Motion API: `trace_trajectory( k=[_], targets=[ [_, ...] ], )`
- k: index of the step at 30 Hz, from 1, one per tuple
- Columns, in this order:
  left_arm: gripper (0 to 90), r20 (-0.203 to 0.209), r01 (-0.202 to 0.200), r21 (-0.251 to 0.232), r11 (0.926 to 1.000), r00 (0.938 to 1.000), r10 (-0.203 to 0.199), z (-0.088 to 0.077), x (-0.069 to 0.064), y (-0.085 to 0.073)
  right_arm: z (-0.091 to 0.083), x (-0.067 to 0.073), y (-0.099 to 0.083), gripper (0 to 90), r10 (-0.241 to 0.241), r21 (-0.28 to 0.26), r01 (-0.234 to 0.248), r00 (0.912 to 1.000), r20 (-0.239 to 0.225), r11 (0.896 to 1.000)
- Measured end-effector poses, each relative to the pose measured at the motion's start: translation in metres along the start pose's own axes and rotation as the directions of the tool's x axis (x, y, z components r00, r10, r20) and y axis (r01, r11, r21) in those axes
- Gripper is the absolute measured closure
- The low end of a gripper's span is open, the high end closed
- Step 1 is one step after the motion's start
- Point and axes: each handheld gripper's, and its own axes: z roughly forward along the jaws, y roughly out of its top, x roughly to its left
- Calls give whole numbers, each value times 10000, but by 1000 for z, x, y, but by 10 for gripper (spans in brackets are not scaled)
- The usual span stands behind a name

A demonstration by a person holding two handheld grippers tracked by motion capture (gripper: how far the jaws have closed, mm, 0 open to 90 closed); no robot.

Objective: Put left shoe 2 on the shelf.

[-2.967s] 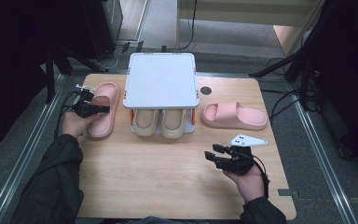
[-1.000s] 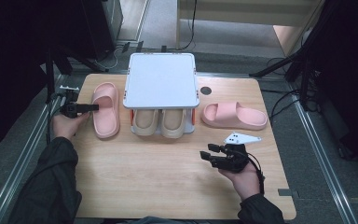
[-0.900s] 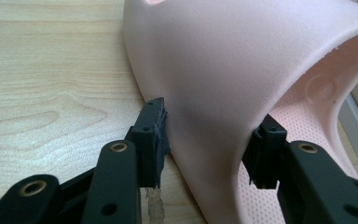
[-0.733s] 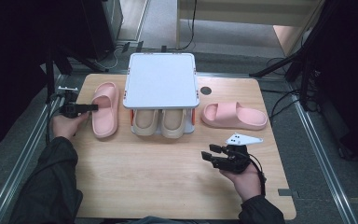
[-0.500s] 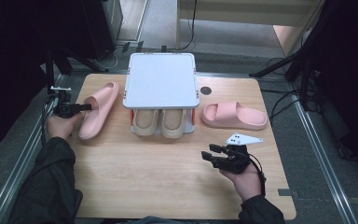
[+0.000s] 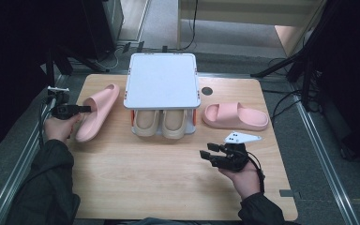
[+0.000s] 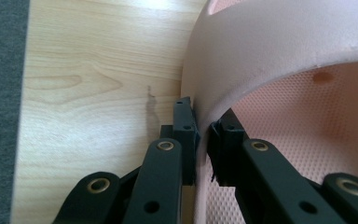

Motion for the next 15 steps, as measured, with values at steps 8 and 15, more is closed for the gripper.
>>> trace_trajectory(
  k=[8,15],
  targets=[
    [824,75,181,-173,9997,9998,-180,-12,-14,0,9,1,7,523,-124,51,125,9995,-290,9999],
    [823,-69,107,-114,9999,9999,-108,-21,-23,7,18,3,12,523,-303,84,308,9980,-563,9995]
  ],
)
